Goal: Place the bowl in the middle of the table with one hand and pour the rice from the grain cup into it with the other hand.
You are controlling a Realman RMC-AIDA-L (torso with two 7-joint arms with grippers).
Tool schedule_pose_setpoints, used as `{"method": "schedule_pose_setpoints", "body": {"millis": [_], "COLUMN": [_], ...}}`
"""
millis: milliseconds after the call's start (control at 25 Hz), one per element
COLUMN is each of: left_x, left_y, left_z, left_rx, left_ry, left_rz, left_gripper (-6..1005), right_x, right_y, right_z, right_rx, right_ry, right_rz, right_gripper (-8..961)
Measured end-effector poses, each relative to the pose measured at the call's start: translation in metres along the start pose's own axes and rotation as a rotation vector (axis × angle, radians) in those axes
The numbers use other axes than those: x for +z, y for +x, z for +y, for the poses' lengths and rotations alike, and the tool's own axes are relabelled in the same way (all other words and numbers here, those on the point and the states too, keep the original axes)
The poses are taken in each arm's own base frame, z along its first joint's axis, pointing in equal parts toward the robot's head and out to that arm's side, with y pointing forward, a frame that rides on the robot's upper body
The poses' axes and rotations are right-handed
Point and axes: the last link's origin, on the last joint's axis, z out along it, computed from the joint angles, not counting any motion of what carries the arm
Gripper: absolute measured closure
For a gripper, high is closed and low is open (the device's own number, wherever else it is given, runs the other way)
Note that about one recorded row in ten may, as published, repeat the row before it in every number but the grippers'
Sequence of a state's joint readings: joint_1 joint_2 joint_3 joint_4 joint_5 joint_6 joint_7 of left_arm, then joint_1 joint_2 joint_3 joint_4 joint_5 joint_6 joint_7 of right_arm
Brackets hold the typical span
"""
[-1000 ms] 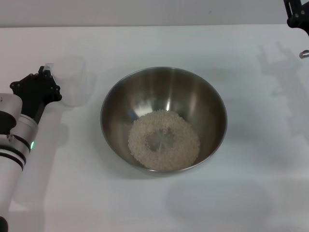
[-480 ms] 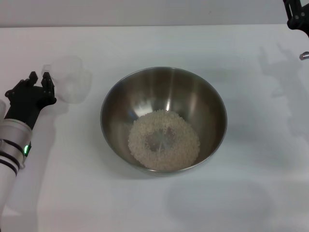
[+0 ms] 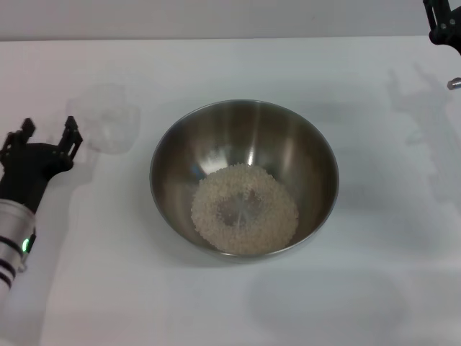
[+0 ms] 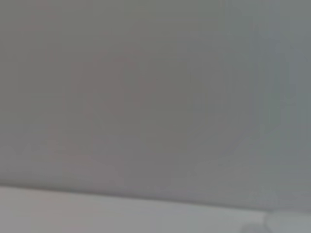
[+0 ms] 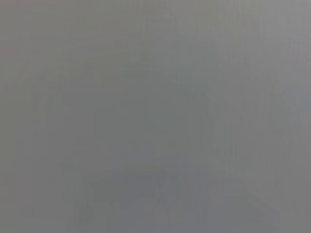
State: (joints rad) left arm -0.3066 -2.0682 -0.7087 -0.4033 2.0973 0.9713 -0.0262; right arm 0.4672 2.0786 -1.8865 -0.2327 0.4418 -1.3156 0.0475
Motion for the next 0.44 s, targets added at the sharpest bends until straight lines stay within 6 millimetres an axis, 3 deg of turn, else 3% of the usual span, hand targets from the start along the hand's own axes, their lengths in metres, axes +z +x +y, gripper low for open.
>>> {"method": "schedule_pose_setpoints", "body": {"millis": [280, 440], "left_x": [-0.026, -0.041], "left_y": [0.008, 0.021], "left_z": [-0.009, 0.002], "left_rx": [-0.024, -0.019], "left_ry": [0.036, -0.039], "left_rz": [0.138, 0.268], "left_gripper": [300, 178], "right_x": [-0.009, -0.018], "right_y": [0.005, 0.009], "right_z": [0.001, 0.009], "right_rx": [0.006, 0.025], "right_ry": [0.002, -0.029], "right_rz": [0.024, 0.045], "right_gripper": [483, 483]}}
